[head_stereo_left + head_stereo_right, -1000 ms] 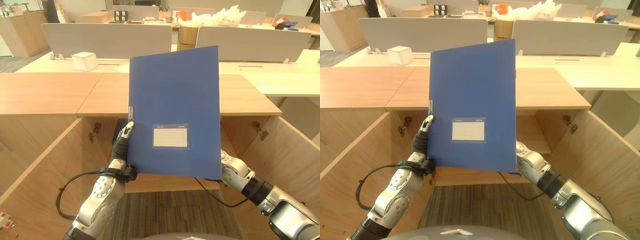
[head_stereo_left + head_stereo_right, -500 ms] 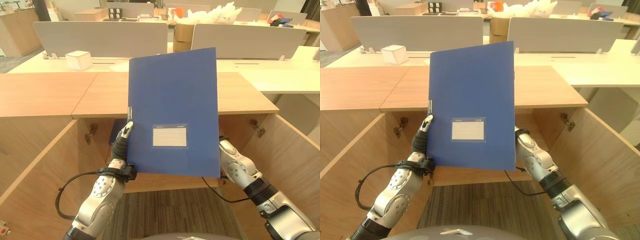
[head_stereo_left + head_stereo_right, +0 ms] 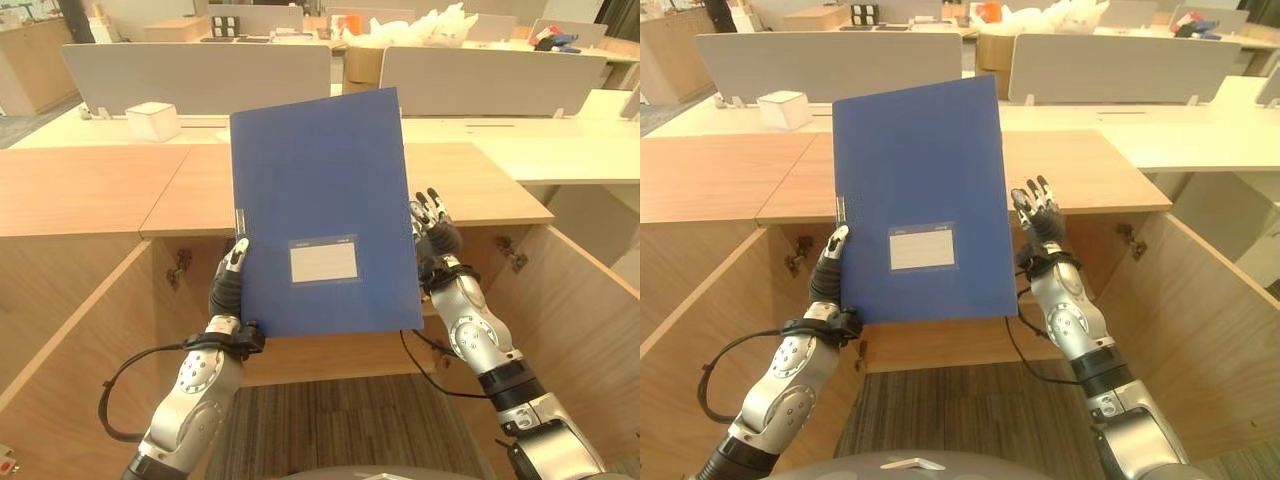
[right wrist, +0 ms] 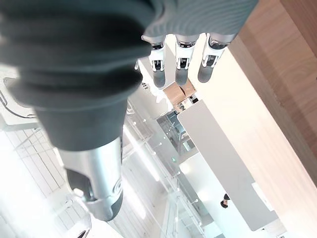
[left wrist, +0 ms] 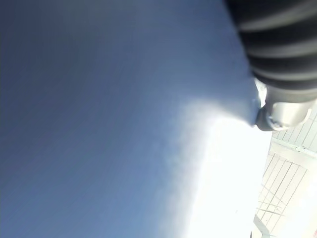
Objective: Put the empty folder in the office cabinet
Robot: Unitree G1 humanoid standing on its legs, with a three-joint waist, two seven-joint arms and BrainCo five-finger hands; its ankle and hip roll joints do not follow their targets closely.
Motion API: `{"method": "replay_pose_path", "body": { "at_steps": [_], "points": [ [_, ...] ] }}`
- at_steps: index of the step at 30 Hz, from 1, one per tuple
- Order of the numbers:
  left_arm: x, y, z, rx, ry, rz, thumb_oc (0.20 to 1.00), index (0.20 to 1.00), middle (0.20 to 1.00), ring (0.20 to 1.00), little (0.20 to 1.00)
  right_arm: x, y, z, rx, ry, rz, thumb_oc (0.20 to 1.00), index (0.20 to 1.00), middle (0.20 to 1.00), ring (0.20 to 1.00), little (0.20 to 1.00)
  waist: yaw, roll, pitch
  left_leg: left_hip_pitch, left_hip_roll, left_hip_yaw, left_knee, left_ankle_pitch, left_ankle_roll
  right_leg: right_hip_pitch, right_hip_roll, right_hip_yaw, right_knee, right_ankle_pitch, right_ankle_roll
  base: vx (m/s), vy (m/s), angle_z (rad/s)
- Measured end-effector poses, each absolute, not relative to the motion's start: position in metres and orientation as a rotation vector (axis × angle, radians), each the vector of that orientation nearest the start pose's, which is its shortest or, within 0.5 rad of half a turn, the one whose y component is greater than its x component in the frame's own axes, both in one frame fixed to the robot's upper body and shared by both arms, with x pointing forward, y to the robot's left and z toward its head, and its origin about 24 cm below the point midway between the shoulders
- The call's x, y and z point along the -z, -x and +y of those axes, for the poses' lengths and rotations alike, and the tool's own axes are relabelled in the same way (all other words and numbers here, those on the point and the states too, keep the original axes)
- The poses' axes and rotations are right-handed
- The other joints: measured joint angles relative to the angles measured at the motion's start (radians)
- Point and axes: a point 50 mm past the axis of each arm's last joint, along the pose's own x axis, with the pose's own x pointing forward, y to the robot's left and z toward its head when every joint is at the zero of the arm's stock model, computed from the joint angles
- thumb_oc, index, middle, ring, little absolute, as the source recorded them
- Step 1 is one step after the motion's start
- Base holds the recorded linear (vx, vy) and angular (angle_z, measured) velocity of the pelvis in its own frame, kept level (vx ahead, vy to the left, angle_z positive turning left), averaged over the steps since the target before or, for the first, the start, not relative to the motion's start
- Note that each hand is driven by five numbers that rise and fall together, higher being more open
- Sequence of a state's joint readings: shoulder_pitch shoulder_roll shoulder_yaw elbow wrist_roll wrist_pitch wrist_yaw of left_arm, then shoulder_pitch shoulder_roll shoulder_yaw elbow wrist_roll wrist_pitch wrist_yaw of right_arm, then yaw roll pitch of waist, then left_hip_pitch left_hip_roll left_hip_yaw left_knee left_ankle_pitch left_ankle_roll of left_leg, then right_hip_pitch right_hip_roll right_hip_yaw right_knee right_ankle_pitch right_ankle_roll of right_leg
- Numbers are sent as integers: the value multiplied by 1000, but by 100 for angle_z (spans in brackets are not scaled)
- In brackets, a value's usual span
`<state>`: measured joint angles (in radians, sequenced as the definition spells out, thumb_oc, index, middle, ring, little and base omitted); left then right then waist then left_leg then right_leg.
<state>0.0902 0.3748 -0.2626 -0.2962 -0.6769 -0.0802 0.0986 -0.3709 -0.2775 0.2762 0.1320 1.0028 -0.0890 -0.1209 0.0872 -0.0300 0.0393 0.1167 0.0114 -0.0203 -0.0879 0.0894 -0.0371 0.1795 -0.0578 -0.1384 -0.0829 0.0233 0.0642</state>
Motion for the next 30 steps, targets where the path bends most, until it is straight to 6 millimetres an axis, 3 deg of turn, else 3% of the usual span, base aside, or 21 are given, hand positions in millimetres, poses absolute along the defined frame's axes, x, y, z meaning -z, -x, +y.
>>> {"method": "replay_pose_path", "body": {
  "at_steps": [5,13,19,27,30],
  "points": [
    [-84,-226,148,222,350,-108,200,200,200,200,200,-107,-311,-124,-243,-675,-89,1000,1000,1000,1000,1000,0,0,0,1,0,10,0,0,3,-3,0,13,0,2,-1,0,-11,-5],
    [-84,-225,153,201,337,-114,200,200,200,200,200,-88,-293,-115,-330,-680,-39,1000,1000,1000,1000,1000,-1,0,0,0,0,12,0,-6,-3,-1,0,15,0,2,0,3,-2,-1],
    [-81,-223,155,188,337,-103,200,200,200,200,200,-88,-293,-114,-343,-676,-34,1000,1000,1000,1000,1000,-7,0,0,-2,0,11,0,-7,-4,0,0,14,0,2,1,0,0,0],
    [-81,-223,155,178,324,-107,200,200,200,200,200,-96,-297,-126,-248,-730,-103,1000,1000,1000,1000,1000,-25,1,0,-2,0,11,0,-7,-4,-1,-1,15,0,2,3,0,0,0],
    [-81,-223,153,165,345,-110,200,200,200,200,200,-110,-298,-139,-189,-757,-186,1000,1000,1000,1000,1000,-25,3,0,-3,0,12,0,-7,-4,-2,-1,16,0,2,2,0,0,0]
  ]
}}
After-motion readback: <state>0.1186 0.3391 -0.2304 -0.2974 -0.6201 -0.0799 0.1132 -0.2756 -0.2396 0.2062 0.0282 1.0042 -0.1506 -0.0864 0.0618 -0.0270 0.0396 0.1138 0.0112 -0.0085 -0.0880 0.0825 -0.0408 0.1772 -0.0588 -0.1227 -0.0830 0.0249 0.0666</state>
